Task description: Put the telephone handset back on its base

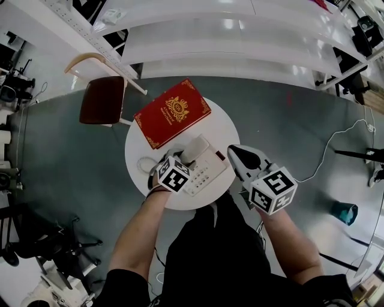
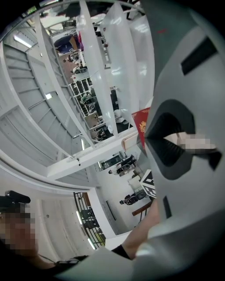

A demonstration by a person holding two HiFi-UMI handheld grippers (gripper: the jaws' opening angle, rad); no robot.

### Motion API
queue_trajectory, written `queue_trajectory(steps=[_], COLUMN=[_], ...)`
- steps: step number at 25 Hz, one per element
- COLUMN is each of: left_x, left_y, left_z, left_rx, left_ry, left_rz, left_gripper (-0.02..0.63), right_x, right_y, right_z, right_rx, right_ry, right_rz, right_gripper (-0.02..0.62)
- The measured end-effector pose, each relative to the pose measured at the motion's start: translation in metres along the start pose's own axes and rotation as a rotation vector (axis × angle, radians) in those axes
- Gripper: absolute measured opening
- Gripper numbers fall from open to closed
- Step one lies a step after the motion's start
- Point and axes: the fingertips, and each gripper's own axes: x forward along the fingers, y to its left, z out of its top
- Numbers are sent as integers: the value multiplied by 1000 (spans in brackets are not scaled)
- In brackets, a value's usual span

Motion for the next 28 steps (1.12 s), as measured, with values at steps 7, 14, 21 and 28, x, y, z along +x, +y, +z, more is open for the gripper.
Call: queue_trajectory(steps=[7, 14, 21, 28], left_x=[1, 0, -2, -13], left_y=[-2, -1, -1, 4], left_z=[-2, -3, -4, 8], left_rx=[18, 9, 15, 7], left_ry=[23, 33, 26, -25], left_rz=[-4, 6, 28, 60], left_gripper=[213, 215, 224, 235], right_x=[-1, -2, -3, -6], right_y=[3, 3, 7, 9], right_z=[-2, -3, -3, -5], right_rx=[4, 7, 6, 9], right_ry=[2, 7, 6, 6], right_rz=[8, 11, 17, 16], right_gripper=[6, 6, 6, 6])
